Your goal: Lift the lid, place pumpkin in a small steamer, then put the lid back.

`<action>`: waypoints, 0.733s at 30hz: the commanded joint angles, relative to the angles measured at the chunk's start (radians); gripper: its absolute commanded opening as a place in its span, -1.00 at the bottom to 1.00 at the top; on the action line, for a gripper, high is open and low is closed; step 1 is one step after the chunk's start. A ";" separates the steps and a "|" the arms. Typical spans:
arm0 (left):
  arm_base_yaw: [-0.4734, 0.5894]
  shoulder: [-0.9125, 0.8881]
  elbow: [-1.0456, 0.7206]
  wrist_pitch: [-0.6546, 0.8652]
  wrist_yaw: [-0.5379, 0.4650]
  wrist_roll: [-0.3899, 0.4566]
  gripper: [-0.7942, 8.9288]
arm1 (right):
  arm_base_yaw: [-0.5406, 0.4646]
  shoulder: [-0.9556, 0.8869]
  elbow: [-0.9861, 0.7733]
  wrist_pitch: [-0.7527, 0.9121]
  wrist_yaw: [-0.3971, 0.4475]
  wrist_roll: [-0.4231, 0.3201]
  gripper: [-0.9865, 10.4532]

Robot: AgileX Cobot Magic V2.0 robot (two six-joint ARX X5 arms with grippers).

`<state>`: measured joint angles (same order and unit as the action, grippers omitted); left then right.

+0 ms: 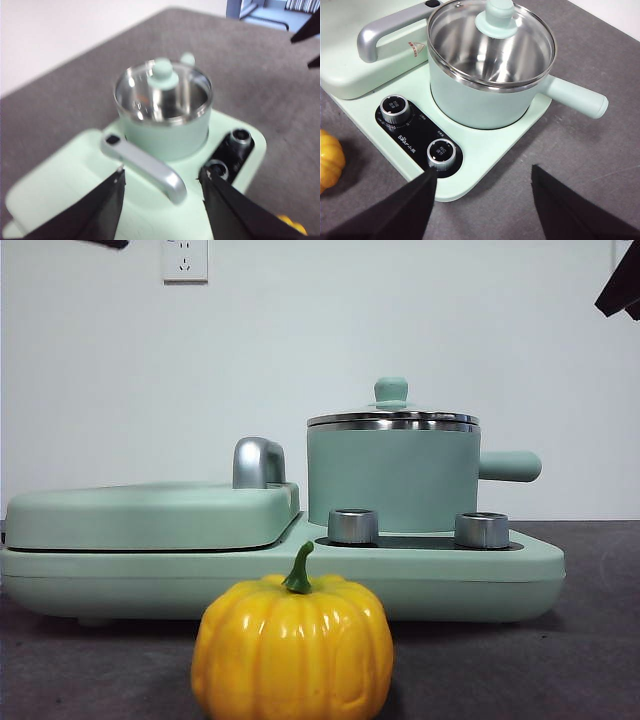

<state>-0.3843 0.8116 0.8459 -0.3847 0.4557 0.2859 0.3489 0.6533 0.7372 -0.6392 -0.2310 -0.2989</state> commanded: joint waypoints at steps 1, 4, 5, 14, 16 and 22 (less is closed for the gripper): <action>-0.009 0.015 0.017 0.082 0.009 0.009 -0.33 | 0.005 0.006 0.019 0.010 0.003 0.016 -0.28; -0.022 0.043 0.017 0.155 0.008 -0.004 -0.33 | 0.005 0.006 0.019 0.010 -0.003 0.023 -0.28; -0.028 0.060 0.017 0.183 0.008 -0.019 -0.33 | 0.005 0.006 0.019 0.010 -0.004 0.023 -0.28; -0.099 0.315 0.018 0.524 -0.038 -0.160 -0.32 | 0.005 0.006 0.019 0.010 -0.004 0.022 -0.28; -0.114 0.378 0.020 0.601 -0.040 -0.181 -0.32 | 0.005 0.006 0.019 0.010 -0.004 0.022 -0.28; -0.157 0.542 0.098 0.670 -0.057 -0.200 -0.32 | 0.005 0.006 0.019 0.010 -0.004 0.022 -0.28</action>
<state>-0.5316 1.3331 0.9123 0.2676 0.4053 0.1001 0.3485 0.6533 0.7372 -0.6392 -0.2329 -0.2871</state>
